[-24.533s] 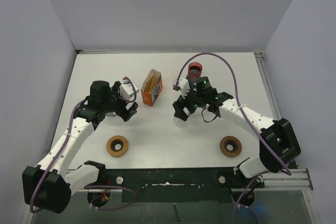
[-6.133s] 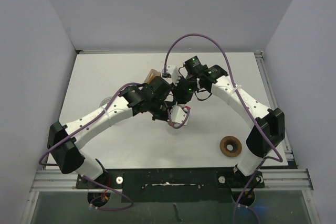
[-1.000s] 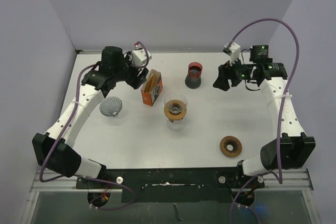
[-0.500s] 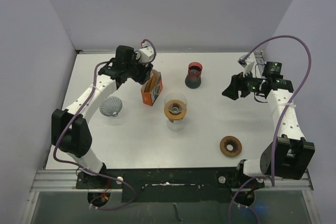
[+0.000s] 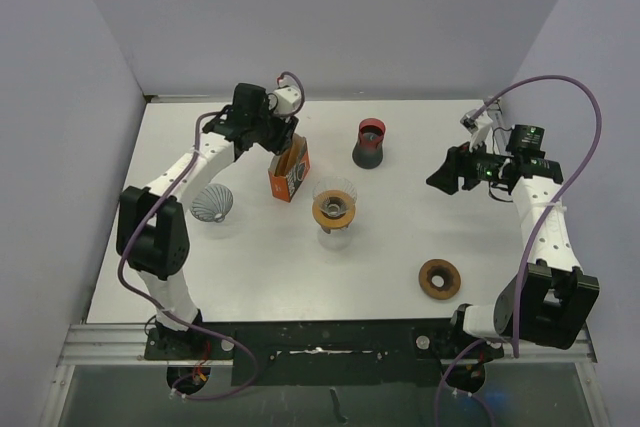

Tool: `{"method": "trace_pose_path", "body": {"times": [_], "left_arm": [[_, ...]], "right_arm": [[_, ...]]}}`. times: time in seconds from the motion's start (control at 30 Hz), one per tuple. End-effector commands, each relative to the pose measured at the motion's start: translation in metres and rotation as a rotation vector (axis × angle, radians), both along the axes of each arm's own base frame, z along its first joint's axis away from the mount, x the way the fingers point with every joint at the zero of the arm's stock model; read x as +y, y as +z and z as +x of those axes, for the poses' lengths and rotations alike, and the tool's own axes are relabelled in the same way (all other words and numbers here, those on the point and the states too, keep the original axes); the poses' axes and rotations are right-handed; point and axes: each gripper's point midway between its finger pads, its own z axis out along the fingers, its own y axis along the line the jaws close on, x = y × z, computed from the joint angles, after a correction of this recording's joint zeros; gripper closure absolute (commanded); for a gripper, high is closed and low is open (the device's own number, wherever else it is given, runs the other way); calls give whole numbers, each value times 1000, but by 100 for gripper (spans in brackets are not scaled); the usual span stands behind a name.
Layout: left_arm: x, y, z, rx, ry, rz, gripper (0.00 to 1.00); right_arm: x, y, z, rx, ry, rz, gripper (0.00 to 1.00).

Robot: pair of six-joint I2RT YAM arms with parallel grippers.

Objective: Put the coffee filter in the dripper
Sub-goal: Pick up the coffee filter from the coffee filter holder.

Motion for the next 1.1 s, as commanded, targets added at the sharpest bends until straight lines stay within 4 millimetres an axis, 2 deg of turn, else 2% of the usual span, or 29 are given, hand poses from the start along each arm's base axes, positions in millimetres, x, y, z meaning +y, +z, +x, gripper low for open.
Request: {"method": "trace_pose_path", "body": {"times": [0.0, 0.47, 1.07], "left_arm": [[-20, 33, 22, -104, -26, -65, 64], [-29, 15, 40, -94, -30, -33, 69], [-31, -14, 43, -56, -32, 12, 75]], "right_arm": [[1, 13, 3, -77, 21, 7, 35], [-1, 12, 3, -69, 13, -1, 34], [-2, 11, 3, -68, 13, -5, 34]]}}
